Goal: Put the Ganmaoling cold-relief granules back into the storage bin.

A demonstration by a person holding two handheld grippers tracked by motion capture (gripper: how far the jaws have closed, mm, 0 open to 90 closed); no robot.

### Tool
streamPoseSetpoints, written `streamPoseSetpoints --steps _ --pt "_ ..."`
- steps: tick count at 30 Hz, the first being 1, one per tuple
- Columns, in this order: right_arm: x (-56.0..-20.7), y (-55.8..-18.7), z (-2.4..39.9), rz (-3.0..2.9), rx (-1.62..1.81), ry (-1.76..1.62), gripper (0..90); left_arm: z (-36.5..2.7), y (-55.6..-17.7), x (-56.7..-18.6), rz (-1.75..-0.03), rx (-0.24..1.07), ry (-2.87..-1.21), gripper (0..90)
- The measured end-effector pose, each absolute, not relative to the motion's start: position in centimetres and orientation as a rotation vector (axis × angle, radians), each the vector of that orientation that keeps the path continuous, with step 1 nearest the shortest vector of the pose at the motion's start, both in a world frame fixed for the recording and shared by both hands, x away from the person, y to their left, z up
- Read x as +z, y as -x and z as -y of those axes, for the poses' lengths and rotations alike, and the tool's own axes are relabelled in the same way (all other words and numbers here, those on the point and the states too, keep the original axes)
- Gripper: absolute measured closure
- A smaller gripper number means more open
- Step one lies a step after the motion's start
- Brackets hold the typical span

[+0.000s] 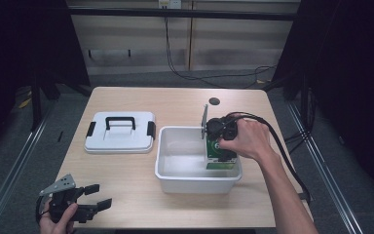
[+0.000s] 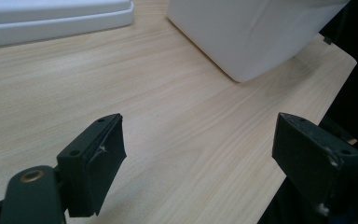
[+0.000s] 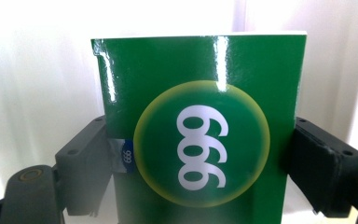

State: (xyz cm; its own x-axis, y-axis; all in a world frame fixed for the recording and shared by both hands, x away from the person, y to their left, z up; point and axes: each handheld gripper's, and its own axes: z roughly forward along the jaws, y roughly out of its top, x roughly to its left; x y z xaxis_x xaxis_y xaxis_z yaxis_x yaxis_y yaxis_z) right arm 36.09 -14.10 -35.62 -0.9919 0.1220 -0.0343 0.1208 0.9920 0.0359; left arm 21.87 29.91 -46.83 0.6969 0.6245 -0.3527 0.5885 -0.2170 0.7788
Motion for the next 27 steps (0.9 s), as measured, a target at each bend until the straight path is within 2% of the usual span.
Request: streamPoseSetpoints --steps 27 --pt "-39.1 -36.5 13.5 -3.134 -0.029 -0.227 14.7 -30.0 -21.8 -46.8 -0.946 0.045 -1.89 17.0"
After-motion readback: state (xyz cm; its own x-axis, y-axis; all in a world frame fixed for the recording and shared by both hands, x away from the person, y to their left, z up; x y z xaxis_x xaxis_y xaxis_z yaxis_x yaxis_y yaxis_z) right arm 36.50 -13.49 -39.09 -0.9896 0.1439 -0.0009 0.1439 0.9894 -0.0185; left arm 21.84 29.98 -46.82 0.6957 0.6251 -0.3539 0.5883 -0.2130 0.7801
